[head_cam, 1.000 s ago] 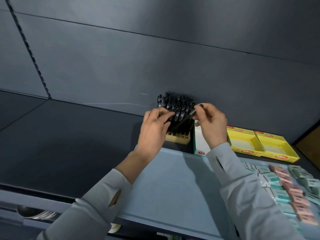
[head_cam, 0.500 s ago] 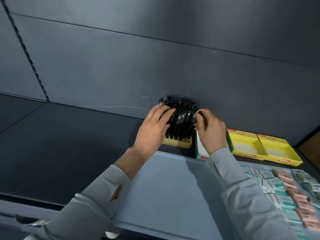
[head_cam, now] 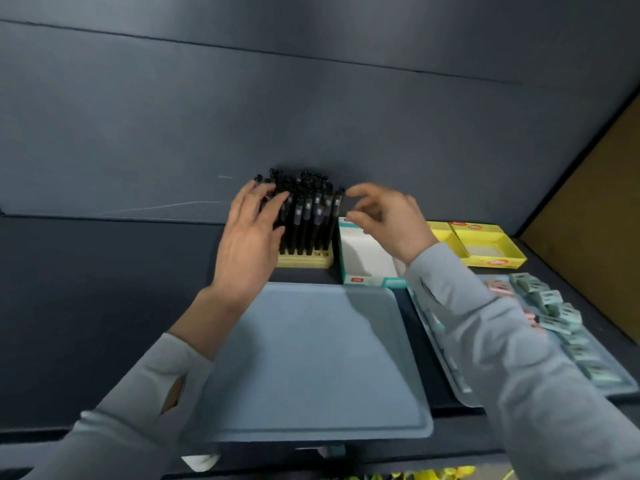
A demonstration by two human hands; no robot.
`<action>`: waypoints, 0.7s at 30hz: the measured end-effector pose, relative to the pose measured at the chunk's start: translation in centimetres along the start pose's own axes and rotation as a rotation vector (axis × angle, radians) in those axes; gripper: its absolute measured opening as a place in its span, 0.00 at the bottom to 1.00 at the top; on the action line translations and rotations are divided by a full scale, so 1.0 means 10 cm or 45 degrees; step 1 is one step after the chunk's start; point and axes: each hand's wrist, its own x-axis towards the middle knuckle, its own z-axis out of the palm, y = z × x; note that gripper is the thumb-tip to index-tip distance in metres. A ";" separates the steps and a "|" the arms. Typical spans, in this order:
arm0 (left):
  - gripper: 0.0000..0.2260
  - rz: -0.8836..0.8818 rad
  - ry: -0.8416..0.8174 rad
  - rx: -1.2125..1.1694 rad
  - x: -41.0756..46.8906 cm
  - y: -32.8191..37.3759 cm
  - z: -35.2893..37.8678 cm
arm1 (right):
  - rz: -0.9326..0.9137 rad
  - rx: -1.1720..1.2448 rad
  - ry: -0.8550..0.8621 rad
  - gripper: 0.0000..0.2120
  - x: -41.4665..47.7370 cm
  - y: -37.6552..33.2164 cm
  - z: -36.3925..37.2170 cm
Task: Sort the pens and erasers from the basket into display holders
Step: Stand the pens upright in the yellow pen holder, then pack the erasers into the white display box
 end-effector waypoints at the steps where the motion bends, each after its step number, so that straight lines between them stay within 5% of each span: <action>1: 0.21 -0.006 0.006 -0.011 -0.02 0.09 -0.03 | -0.008 -0.038 -0.034 0.13 -0.06 0.04 -0.17; 5: 0.22 -0.017 -0.097 -0.130 -0.14 0.60 -0.02 | -0.016 -0.166 -0.186 0.10 -0.39 0.39 -0.75; 15: 0.25 0.045 -0.818 -0.166 -0.47 2.16 0.77 | 0.041 -0.365 -0.702 0.17 -1.15 1.58 -1.25; 21: 0.17 -0.065 -0.716 -0.017 -0.45 2.36 0.97 | -0.163 -0.448 -0.657 0.19 -1.18 1.68 -1.12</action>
